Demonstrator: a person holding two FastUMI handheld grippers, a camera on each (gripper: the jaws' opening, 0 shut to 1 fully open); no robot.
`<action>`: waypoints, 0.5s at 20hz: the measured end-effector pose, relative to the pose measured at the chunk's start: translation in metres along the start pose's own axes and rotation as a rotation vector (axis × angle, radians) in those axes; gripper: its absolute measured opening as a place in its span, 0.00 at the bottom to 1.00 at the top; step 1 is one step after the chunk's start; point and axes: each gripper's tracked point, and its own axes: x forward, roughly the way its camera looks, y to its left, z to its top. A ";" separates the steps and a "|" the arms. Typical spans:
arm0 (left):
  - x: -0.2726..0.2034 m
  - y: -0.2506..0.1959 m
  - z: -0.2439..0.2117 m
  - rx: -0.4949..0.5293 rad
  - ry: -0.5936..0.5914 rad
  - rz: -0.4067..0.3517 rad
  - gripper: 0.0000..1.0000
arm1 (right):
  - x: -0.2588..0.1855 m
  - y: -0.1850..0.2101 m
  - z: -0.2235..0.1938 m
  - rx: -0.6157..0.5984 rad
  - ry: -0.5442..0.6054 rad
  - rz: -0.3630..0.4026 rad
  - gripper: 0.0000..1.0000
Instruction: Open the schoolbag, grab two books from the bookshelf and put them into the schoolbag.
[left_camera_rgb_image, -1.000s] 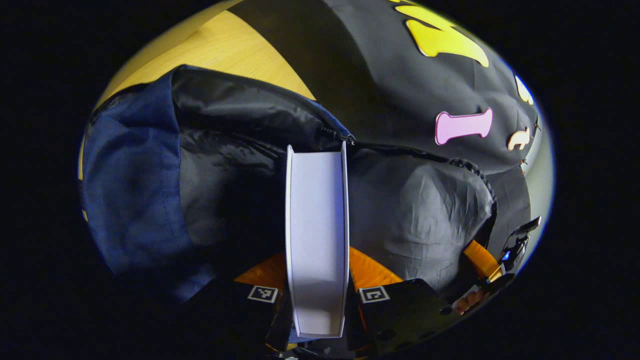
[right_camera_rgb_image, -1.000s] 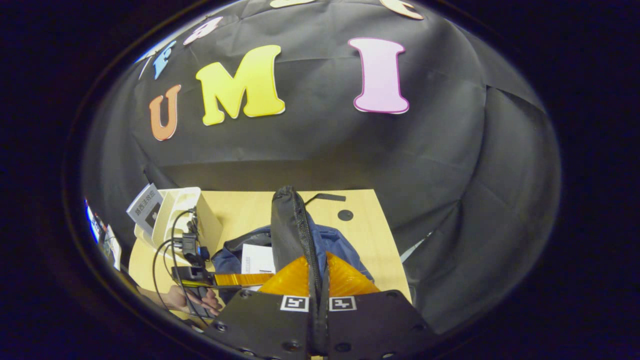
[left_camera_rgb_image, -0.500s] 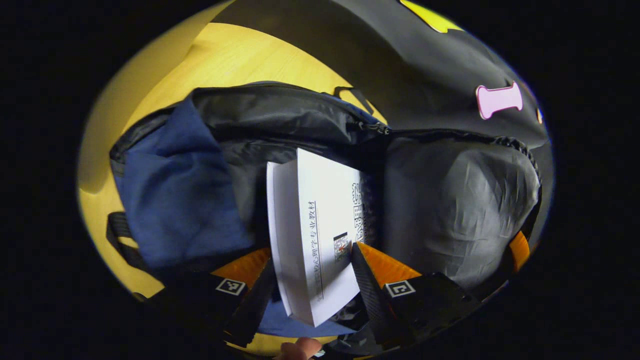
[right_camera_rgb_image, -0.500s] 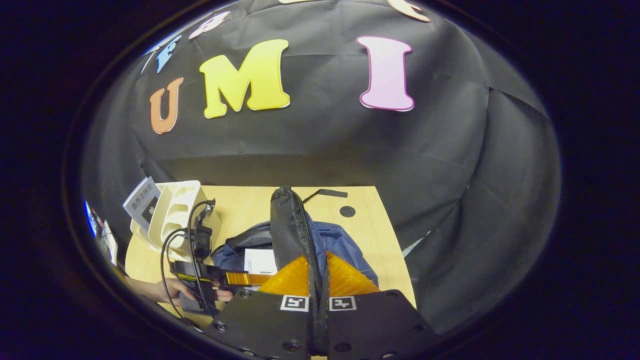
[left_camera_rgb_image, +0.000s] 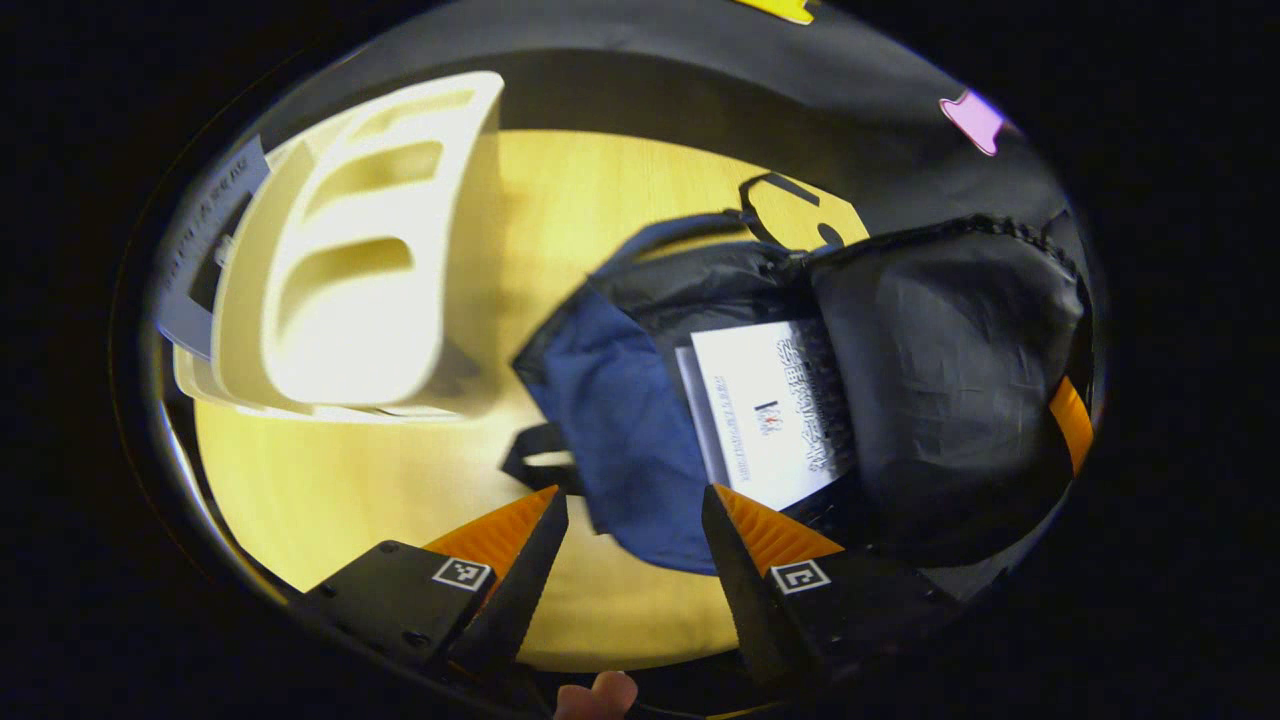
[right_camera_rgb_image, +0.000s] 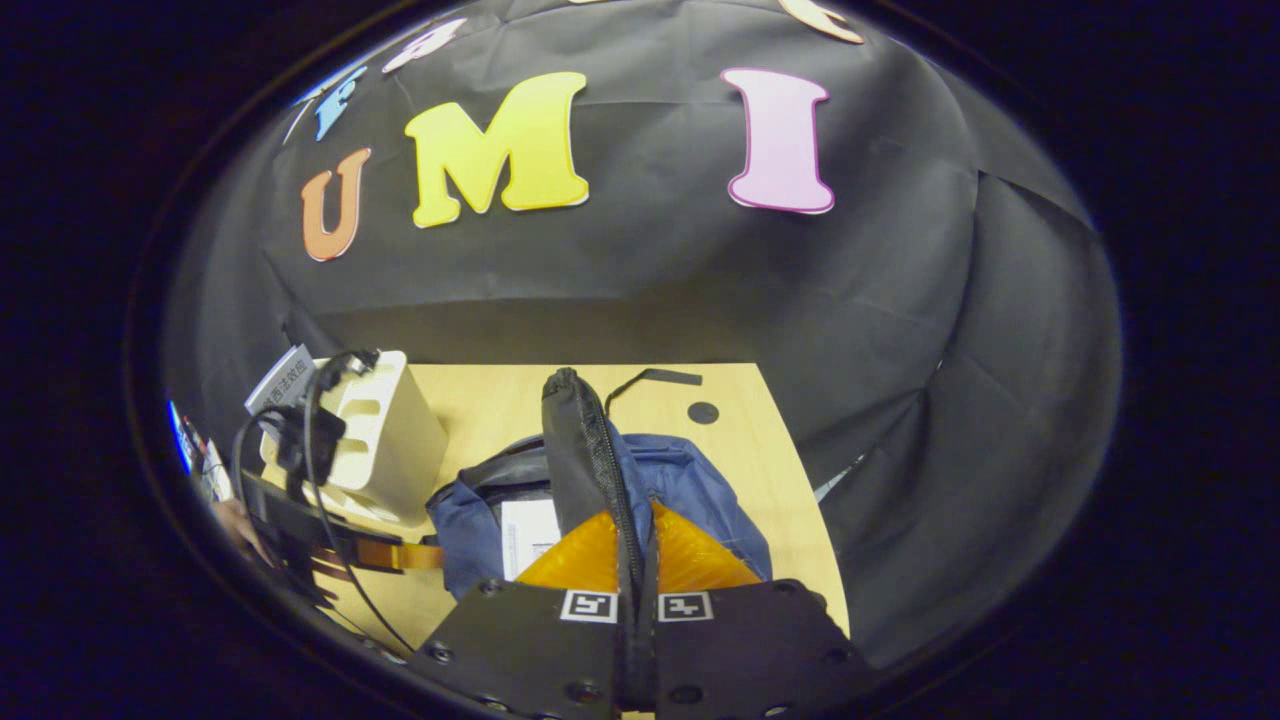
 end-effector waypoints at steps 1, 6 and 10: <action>-0.014 0.016 0.006 0.032 -0.038 0.043 0.86 | -0.001 0.002 -0.001 0.000 -0.001 0.000 0.00; -0.094 0.075 0.028 0.059 -0.171 0.145 0.87 | -0.002 0.015 -0.007 -0.021 -0.001 0.010 0.00; -0.160 0.138 0.062 0.011 -0.252 0.192 0.88 | -0.002 0.022 -0.005 -0.077 -0.004 0.007 0.00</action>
